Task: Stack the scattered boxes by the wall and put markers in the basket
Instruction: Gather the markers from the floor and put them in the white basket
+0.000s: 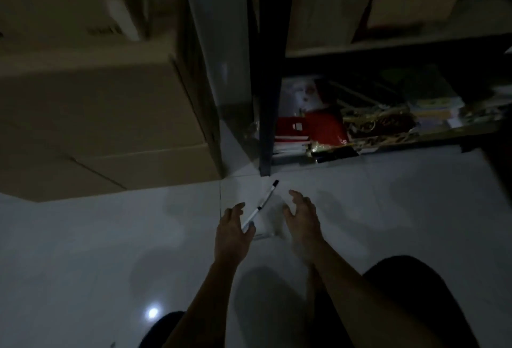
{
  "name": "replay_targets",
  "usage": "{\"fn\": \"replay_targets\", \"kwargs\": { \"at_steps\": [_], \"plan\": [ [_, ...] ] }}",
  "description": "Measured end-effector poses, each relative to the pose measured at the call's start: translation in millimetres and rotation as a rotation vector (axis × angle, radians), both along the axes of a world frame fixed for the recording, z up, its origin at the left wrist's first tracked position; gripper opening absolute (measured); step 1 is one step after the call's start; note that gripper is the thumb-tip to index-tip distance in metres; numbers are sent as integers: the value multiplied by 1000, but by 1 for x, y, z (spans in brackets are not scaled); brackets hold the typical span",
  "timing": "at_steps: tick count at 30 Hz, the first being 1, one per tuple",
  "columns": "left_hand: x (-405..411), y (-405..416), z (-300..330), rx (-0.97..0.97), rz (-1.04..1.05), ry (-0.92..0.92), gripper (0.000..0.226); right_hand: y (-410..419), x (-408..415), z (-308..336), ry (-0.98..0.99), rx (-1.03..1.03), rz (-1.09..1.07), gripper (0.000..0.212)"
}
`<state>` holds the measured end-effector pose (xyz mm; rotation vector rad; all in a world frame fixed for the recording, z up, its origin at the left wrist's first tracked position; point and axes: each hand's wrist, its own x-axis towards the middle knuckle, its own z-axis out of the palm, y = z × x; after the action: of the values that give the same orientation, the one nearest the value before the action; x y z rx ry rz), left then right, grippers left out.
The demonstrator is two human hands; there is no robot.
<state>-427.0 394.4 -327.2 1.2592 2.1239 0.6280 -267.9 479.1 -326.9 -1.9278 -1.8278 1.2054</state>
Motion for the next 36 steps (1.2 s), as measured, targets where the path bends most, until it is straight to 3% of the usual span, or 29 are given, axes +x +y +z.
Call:
{"fn": "replay_targets", "kwargs": {
  "at_steps": [4,13,17,21,26,31,36],
  "plan": [
    [4,5,-121,-48,4,-6,58,5,-19,-116,64,-73,-62,47],
    [-4,-3,-266,-162,-140,244,86,41,-40,-233,67,-33,-124,45],
    [-6,1,-277,-161,-110,339,61,55,-54,-245,65,-35,8,50],
    [-13,3,-276,-212,-155,395,43,60,-54,-254,-131,-69,275,46],
    [-14,2,-275,-283,-113,385,42,55,-39,-257,-162,50,129,32],
    [-14,1,-275,-330,-129,356,44,38,-24,-263,-333,103,107,35],
    [-8,3,-273,-349,-94,363,44,33,-21,-264,-162,88,-31,36]
  ]
}}
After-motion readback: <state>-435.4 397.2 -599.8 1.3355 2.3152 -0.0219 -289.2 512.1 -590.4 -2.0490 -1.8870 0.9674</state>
